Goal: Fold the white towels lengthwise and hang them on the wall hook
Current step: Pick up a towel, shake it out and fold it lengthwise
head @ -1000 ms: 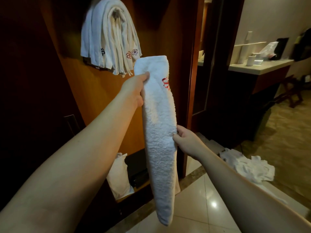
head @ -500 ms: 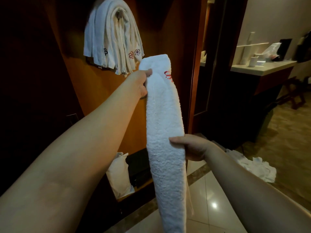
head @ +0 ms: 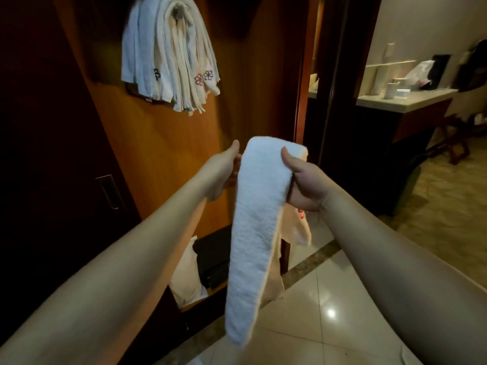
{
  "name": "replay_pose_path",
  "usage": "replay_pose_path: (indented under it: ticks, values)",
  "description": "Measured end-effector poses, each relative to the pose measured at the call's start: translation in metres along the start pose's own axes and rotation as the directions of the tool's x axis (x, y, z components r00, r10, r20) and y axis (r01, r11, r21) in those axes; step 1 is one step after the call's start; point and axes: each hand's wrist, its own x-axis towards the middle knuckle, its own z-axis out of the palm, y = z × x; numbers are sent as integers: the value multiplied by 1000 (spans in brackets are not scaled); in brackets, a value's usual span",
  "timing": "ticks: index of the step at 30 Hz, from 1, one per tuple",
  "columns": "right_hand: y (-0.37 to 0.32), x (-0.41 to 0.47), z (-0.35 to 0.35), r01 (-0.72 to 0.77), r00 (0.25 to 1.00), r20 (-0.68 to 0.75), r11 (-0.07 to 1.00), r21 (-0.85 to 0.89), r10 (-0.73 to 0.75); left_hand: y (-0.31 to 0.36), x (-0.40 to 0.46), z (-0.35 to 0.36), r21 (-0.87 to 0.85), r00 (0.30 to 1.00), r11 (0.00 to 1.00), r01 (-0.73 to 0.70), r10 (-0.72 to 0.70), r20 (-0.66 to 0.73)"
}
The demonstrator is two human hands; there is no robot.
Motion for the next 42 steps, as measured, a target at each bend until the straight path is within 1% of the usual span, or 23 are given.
replay_pose_path:
  ticks: [2, 3, 6, 9, 12, 15, 17, 20, 23, 25, 26, 27, 28, 29, 30, 31, 32, 33, 34, 35, 36, 38, 42]
  values:
    - [-5, 3, 4, 38, 998, -50, 999, 3, -38, -12, -14, 9, 101, 987, 991, -89, 102, -128]
    - [-9, 4, 7, 57, 996, -65, 998, -4, -57, -18, -24, 12, 141, 974, 980, -140, 162, -158]
    - [-21, 6, 20, 118, 986, -112, 992, -33, -121, -32, -51, 21, 161, 950, 950, -267, 287, -121]
    - [-33, 9, 35, 178, 973, -147, 984, -25, -180, -41, -65, 30, 224, 931, 915, -334, 358, -71]
    - [-44, 14, 51, 227, 960, -154, 972, -53, -232, -44, -58, 41, 343, 929, 890, -299, 354, -109]
    - [-55, 18, 65, 261, 943, -200, 964, -47, -265, -53, -41, 47, 391, 898, 886, -248, 362, -251]
    - [-64, 19, 69, 318, 912, -258, 947, -49, -319, -63, -31, 44, 466, 873, 859, -209, 379, -306]
    - [-80, 21, 67, 400, 843, -364, 914, -67, -396, -85, -19, 32, 577, 854, 806, -132, 388, -346]
    - [-89, 22, 67, 417, 820, -399, 906, -74, -410, -103, -13, 19, 628, 857, 774, -81, 376, -353]
    - [-89, 23, 69, 413, 816, -403, 906, -95, -414, -107, -12, 16, 706, 895, 709, 0, 314, -316]
    - [-88, 24, 70, 402, 816, -406, 909, -112, -411, -105, -13, 15, 740, 927, 668, 80, 224, -302]
    - [-87, 24, 72, 385, 816, -413, 913, -134, -404, -101, -15, 15, 765, 949, 616, 187, 89, -303]
    - [-86, 25, 74, 367, 815, -420, 916, -160, -400, -96, -20, 15, 779, 951, 561, 281, -54, -304]
    - [-87, 25, 76, 355, 814, -421, 916, -185, -400, -90, -26, 15, 776, 944, 537, 331, -183, -276]
    - [-88, 26, 78, 345, 814, -419, 915, -209, -403, -83, -33, 16, 747, 935, 572, 338, -291, -201]
    - [-89, 26, 80, 333, 815, -416, 913, -234, -404, -77, -38, 18, 669, 929, 675, 311, -364, -65]
    - [-89, 27, 82, 318, 816, -414, 912, -260, -403, -72, -42, 23, 512, 917, 815, 272, -381, 120]
    - [-90, 27, 84, 301, 816, -416, 910, -285, -400, -66, -47, 29, 283, 898, 930, 234, -318, 303]
    - [-90, 27, 88, 287, 814, -424, 908, -304, -399, -60, -52, 37, 29, 883, 976, 215, -207, 422]
    - [-90, 28, 93, 277, 807, -433, 905, -322, -401, -54, -56, 45, -188, 879, 961, 202, -93, 468]
    - [-90, 28, 98, 273, 798, -443, 900, -340, -409, -48, -58, 53, -347, 885, 920, 184, -1, 466]
    - [-89, 30, 108, 270, 776, -462, 888, -372, -429, -36, -59, 69, -529, 913, 839, 130, 106, 393]
    - [-97, 32, 125, 287, 756, -481, 885, -366, -444, -5, -59, 85, -678, 975, 735, 25, 133, 180]
